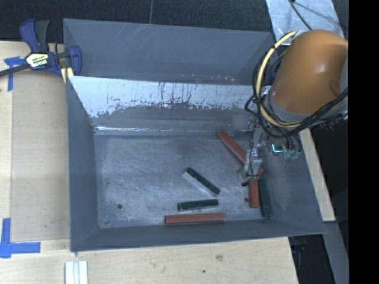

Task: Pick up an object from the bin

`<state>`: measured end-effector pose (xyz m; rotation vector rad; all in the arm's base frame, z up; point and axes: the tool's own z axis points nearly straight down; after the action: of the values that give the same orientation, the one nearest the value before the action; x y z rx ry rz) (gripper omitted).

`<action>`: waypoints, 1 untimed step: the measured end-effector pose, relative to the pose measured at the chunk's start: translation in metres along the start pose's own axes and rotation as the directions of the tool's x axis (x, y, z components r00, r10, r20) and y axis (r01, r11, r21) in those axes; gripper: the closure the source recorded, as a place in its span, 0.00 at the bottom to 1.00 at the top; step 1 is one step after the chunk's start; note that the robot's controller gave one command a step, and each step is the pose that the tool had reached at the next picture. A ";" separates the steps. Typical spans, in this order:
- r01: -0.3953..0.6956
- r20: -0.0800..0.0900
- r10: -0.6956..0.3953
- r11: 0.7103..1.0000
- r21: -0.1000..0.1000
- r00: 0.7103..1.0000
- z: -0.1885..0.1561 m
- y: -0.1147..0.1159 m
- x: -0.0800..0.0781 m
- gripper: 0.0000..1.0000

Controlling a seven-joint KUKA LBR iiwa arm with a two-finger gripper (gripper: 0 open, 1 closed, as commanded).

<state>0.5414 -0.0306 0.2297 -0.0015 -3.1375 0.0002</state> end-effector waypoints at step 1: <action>0.079 0.002 -0.079 0.997 -0.001 0.997 0.124 0.057 -0.012 0.00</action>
Offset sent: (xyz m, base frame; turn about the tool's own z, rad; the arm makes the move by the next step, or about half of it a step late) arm 0.0122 0.0559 -0.1223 -0.0767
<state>0.5528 0.0259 0.1054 0.1229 -3.1375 -0.0016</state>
